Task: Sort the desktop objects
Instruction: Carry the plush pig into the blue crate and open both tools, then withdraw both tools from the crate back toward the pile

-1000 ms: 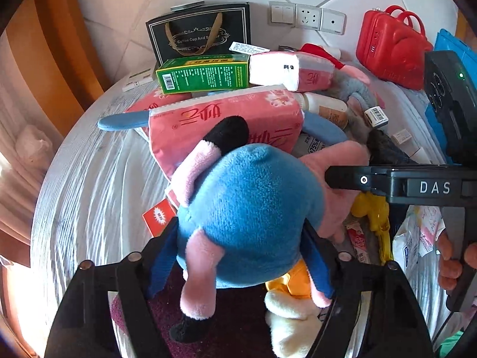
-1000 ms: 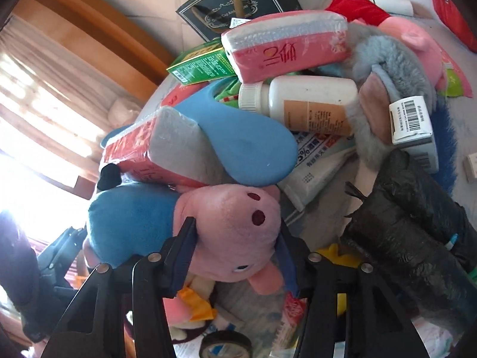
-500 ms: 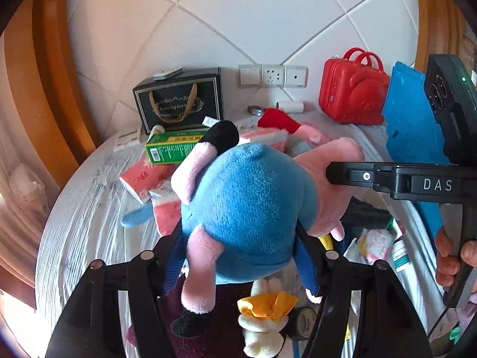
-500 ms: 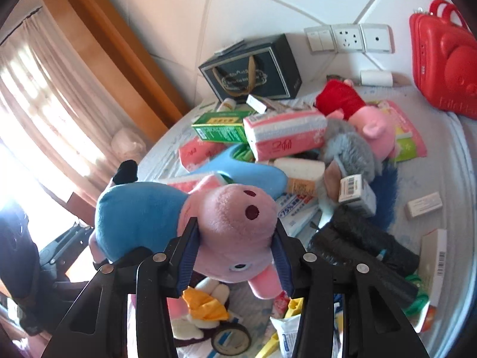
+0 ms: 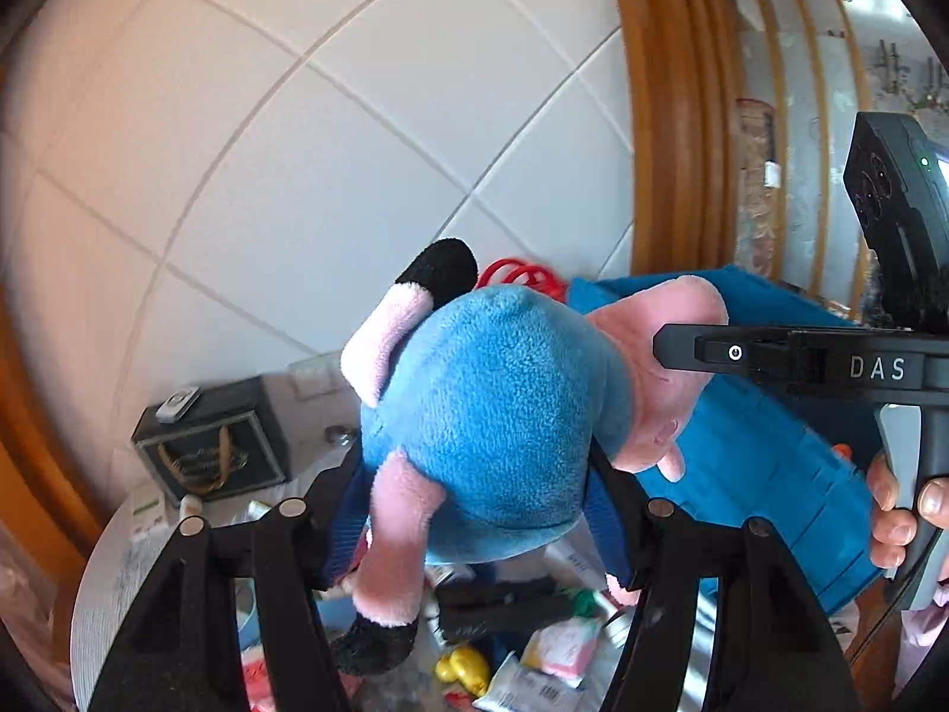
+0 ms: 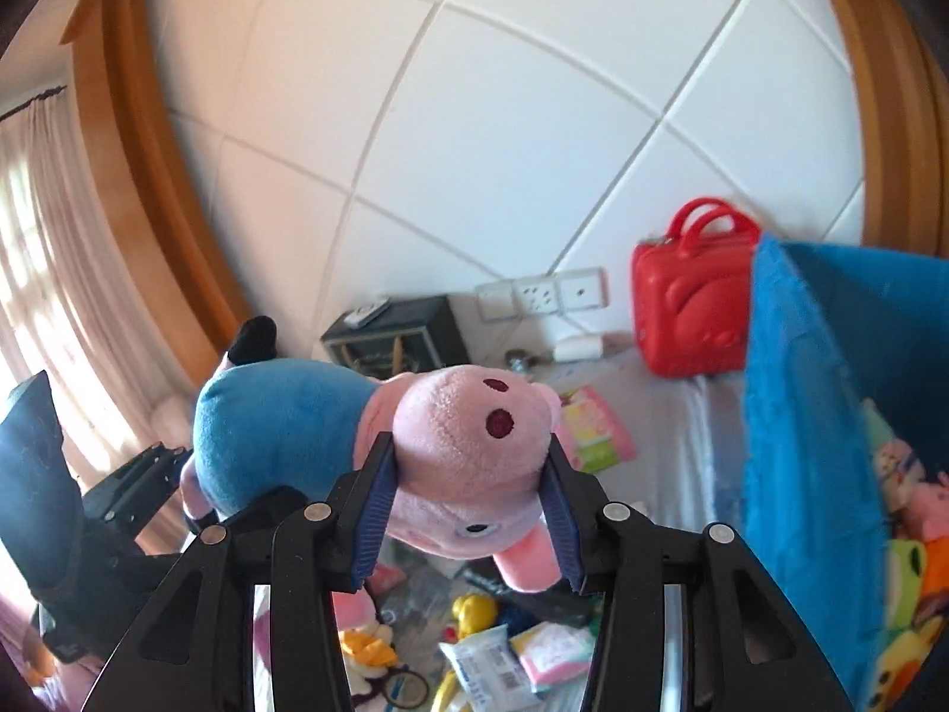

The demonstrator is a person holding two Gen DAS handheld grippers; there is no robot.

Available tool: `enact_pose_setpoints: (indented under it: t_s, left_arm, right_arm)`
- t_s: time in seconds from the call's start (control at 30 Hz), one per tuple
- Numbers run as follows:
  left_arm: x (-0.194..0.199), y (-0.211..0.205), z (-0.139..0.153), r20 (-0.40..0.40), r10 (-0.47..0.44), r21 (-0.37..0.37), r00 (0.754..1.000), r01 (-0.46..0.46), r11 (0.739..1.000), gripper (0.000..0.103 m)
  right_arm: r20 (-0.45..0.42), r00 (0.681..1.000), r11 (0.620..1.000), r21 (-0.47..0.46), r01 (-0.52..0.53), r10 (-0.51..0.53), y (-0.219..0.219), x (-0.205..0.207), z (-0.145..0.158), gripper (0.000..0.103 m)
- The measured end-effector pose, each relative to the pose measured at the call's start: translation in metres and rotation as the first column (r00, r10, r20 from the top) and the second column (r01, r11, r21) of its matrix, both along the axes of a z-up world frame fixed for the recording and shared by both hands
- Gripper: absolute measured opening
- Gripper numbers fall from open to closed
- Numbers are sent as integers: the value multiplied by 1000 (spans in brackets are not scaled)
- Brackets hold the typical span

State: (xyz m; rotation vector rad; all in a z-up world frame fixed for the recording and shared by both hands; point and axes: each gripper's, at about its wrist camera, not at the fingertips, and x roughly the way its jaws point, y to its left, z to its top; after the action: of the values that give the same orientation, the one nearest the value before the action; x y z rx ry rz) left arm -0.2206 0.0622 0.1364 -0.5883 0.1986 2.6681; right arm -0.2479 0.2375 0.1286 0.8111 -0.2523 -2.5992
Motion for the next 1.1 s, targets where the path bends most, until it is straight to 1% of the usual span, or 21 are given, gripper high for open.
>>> enact_pose_setpoints:
  t_s: [0.1,0.17,0.23,0.3,0.4,0.47,0.5,0.53,0.57,0.6,0.63,0.67,0.7,0.73,0.77,0.83,0.87,0.9,1.0,1.1]
  left_arm:
    - [-12,54,29,-23,-108,13,994,109,994,64]
    - [-22,96,43,-23,-174,16,984,174,985,64]
    - [-34,138,52,-3,-230,14,973,230,973,64]
    - [-48,180,56,24,-272,16,962,272,962,64]
    - [-68,237,53,73,-312,0,947,313,950,66]
    - [-81,271,47,105,-324,-13,940,327,945,69]
    - [-87,288,44,115,-323,-30,939,329,944,72]
    - [-93,304,39,123,-317,-56,940,325,944,73]
    - [-95,320,36,131,-308,-80,942,320,944,73]
    - [-96,333,34,138,-290,-107,947,305,946,73]
    - [-99,343,29,148,-272,-130,951,291,948,73]
    - [-101,350,25,169,-265,-140,949,289,947,73]
    - [-102,356,20,197,-259,-144,946,290,946,73]
    - [-105,360,16,228,-255,-145,940,292,945,73]
    - [-106,364,12,249,-252,-150,935,294,944,73]
    - [-108,364,4,283,-227,-171,932,282,944,73]
    - [-106,361,0,298,-217,-179,930,278,944,73]
    - [-106,360,-3,314,-205,-186,927,272,944,73]
    - [-105,355,-9,349,-189,-192,918,267,944,73]
    - [-102,348,-10,377,-188,-178,907,270,946,73]
  right_arm:
    - [-46,994,995,4,101,-101,54,11,40,46]
    - [-58,985,987,16,161,-160,92,16,59,46]
    - [-58,974,975,26,222,-221,132,17,74,46]
    - [-44,961,960,40,276,-275,169,14,81,46]
    - [-8,941,941,37,337,-337,224,3,80,46]
    - [20,928,928,36,371,-372,258,-7,73,46]
    - [30,921,922,37,386,-387,272,-13,67,46]
    - [40,914,915,40,401,-403,286,-17,63,46]
    - [47,905,906,50,420,-422,298,-23,57,47]
    - [51,896,897,64,438,-441,309,-28,53,55]
    - [50,881,881,83,465,-470,317,-33,48,57]
    - [44,865,864,103,493,-499,328,-32,47,65]
    - [43,852,849,125,514,-522,335,-32,44,77]
    - [49,845,841,141,522,-532,340,-32,40,84]
    - [62,842,839,148,523,-536,345,-34,34,93]
    - [96,835,836,173,522,-541,353,-41,23,96]
    - [113,833,835,185,519,-542,355,-44,17,101]
    - [127,830,834,191,517,-543,357,-45,12,103]
    - [157,821,831,210,516,-549,359,-44,5,103]
    - [167,817,827,232,512,-553,356,-41,7,103]
